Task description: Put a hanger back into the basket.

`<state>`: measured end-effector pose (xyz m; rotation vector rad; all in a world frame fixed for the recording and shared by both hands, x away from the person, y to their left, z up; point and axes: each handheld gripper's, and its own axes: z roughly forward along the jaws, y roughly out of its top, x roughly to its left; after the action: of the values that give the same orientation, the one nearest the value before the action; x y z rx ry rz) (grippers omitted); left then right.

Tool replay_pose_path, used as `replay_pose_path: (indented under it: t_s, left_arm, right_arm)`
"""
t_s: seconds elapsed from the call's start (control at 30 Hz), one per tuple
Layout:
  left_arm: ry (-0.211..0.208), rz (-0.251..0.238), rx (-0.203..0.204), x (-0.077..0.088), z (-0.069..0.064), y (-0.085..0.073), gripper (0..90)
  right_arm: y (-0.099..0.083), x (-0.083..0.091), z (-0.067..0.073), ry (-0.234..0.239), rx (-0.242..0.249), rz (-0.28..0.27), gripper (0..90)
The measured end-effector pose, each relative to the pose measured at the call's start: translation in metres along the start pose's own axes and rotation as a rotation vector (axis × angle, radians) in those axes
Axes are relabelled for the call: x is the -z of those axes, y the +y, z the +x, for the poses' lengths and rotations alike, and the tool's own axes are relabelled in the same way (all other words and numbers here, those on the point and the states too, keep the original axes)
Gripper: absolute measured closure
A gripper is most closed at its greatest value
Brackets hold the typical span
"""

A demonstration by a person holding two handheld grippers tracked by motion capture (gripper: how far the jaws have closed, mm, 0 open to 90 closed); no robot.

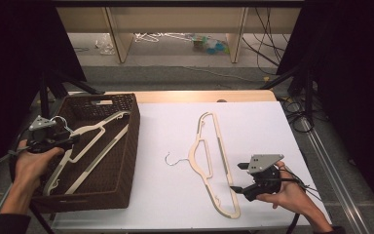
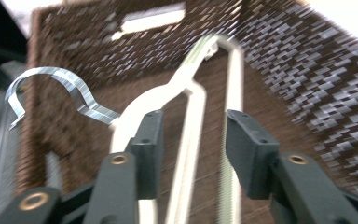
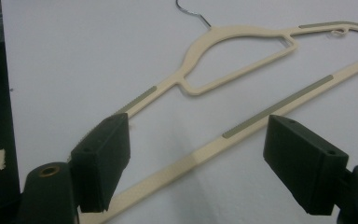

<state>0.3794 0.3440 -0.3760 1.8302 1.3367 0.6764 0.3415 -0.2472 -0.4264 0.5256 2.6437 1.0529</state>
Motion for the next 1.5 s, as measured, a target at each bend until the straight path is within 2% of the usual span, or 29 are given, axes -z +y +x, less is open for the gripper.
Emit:
replay_pose_path:
  t_s: [0.2,0.4,0.43,0.47,0.6,0.63,0.67,0.7,0.73,0.8,0.83,0.87,0.9,0.97,1.1,1.13,1.17,1.23,1.33,1.47,1.5]
  left_arm:
    - [-0.079,-0.095,-0.015,0.017,-0.042,0.008,42.4]
    - [-0.18,-0.134,-0.045,0.026,-0.09,0.008,33.3]
    - [-0.196,-0.148,-0.051,0.026,-0.097,0.006,33.0]
    - [-0.211,-0.144,-0.048,0.026,-0.105,0.005,32.5]
    - [-0.269,-0.14,-0.09,0.026,-0.134,-0.001,29.9]
    - [-0.282,-0.14,-0.097,0.025,-0.141,-0.003,29.3]
    - [-0.299,-0.141,-0.117,0.025,-0.148,-0.004,28.6]
    - [-0.316,-0.139,-0.117,0.024,-0.155,-0.006,28.2]
    - [-0.336,-0.135,-0.121,0.023,-0.163,-0.008,26.5]
    - [-0.362,-0.123,-0.154,0.022,-0.175,-0.012,25.9]
    - [-0.381,-0.123,-0.155,0.02,-0.182,-0.015,25.2]
    - [-0.385,-0.121,-0.163,0.02,-0.187,-0.017,24.3]
    - [-0.391,-0.121,-0.165,0.019,-0.192,-0.02,23.3]
    - [-0.41,-0.129,-0.164,0.016,-0.2,-0.026,19.6]
    - [-0.429,-0.137,-0.178,0.009,-0.21,-0.039,19.5]
    - [-0.438,-0.139,-0.184,0.007,-0.211,-0.042,18.7]
    - [-0.437,-0.143,-0.185,0.006,-0.213,-0.045,18.0]
    - [-0.44,-0.139,-0.183,0.004,-0.215,-0.052,18.0]
    - [-0.447,-0.131,-0.199,0.001,-0.217,-0.061,16.6]
    - [-0.447,-0.126,-0.199,-0.001,-0.219,-0.067,16.6]
    - [-0.445,-0.127,-0.206,-0.002,-0.219,-0.068,16.7]
  right_arm:
    - [0.0,-0.004,0.002,-0.022,-0.035,-0.006,23.8]
    - [0.002,-0.01,0.009,-0.061,-0.095,0.004,22.6]
    - [0.002,-0.01,0.01,-0.056,-0.105,0.019,22.8]
    - [0.002,-0.012,0.011,-0.069,-0.119,0.024,22.7]
    - [0.001,-0.017,0.014,-0.092,-0.15,0.027,22.5]
    - [0.002,-0.017,0.014,-0.083,-0.153,0.042,22.5]
    - [0.002,-0.019,0.017,-0.087,-0.162,0.04,22.6]
    - [0.003,-0.021,0.018,-0.095,-0.165,0.032,22.5]
    - [0.005,-0.023,0.022,-0.075,-0.167,0.044,22.4]
    - [0.006,-0.024,0.024,-0.072,-0.173,0.041,22.3]
    - [0.007,-0.026,0.026,-0.077,-0.175,0.033,22.1]
    - [0.007,-0.025,0.027,-0.061,-0.168,0.05,22.1]
    - [0.007,-0.028,0.028,-0.072,-0.169,0.031,21.9]
    - [0.008,-0.027,0.029,-0.06,-0.179,0.043,21.8]
    - [0.006,-0.026,0.03,-0.076,-0.189,0.027,21.6]
    - [0.006,-0.027,0.031,-0.085,-0.19,0.013,21.6]
    - [0.006,-0.026,0.031,-0.068,-0.195,0.029,21.6]
    - [0.006,-0.027,0.032,-0.085,-0.186,0.009,21.4]
    - [0.007,-0.028,0.033,-0.078,-0.186,0.019,21.3]
    - [0.008,-0.03,0.036,-0.066,-0.184,0.033,21.3]
    - [0.008,-0.032,0.037,-0.071,-0.172,0.029,21.3]
